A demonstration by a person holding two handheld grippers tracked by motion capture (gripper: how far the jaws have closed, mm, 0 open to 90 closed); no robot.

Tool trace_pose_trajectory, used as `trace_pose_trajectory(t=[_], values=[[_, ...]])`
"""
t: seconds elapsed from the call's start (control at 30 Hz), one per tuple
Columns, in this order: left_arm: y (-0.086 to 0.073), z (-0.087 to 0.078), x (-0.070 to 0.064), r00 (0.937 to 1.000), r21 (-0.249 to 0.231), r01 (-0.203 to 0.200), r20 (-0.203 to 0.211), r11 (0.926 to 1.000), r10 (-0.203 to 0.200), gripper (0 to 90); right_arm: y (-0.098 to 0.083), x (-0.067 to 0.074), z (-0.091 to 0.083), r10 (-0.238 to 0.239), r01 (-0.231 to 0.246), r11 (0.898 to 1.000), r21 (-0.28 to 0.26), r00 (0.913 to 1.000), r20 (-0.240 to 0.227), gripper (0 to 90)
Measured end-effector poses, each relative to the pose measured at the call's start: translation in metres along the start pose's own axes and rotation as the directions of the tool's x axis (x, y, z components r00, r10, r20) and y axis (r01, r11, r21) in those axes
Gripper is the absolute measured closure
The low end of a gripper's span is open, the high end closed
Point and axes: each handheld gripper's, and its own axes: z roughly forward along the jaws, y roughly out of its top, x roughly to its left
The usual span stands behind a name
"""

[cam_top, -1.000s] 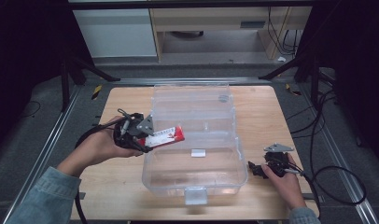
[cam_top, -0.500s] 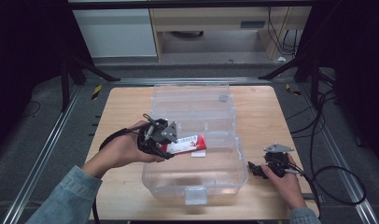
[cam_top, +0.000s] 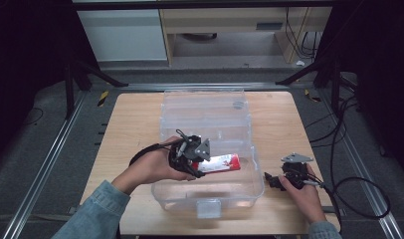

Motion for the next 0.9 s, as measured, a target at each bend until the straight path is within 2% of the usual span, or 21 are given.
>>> trace_pose_trajectory(t=[0.1, 0.2, 0.23, 0.4, 0.63, 0.73, 0.9], values=[[0.006, 0.012, -0.002, 0.9999, 0.009, -0.006, 0.009, 0.9999, 0.006, 50.9, 0.0, 0.0, 0.0, -0.002, 0.002, 1.0, -0.001, 1.0, 0.0, 0.5], [0.009, 0.019, -0.004, 0.9998, -0.001, -0.004, 0.018, 1.0, 0.004, 50.8, 0.0, 0.0, 0.0, -0.002, 0.002, 1.0, -0.001, 1.0, 0.0, 0.5], [0.01, 0.026, -0.007, 0.9995, -0.009, -0.005, 0.031, 0.9999, 0.005, 50.8, 0.0, 0.0, 0.0, -0.002, 0.002, 1.0, -0.001, 1.0, 0.0, 0.5], [0.012, 0.041, -0.011, 0.9988, 0.005, -0.005, 0.048, 1.0, 0.005, 50.8, 0.0, 0.0, 0.0, 0.0, 0.0, 1.0, 0.0, 1.0, 0.0, 0.5], [0.015, 0.053, -0.011, 0.998, 0.011, -0.005, 0.063, 0.9999, 0.004, 50.8, 0.0, 0.0, 0.0, -0.002, 0.002, 1.0, -0.001, 1.0, 0.0, 0.5], [0.017, 0.059, -0.01, 0.9984, 0.015, 0.0, 0.056, 0.9999, -0.001, 50.8, 0.0, 0.0, 0.0, -0.002, 0.002, 1.0, -0.001, 1.0, 0.0, 0.5], [0.021, 0.065, -0.012, 0.9974, 0.004, -0.006, 0.071, 1.0, 0.006, 50.8, 0.0, 0.0, 0.0, -0.002, 0.002, 1.0, 0.0, 1.0, 0.0, 0.5]])
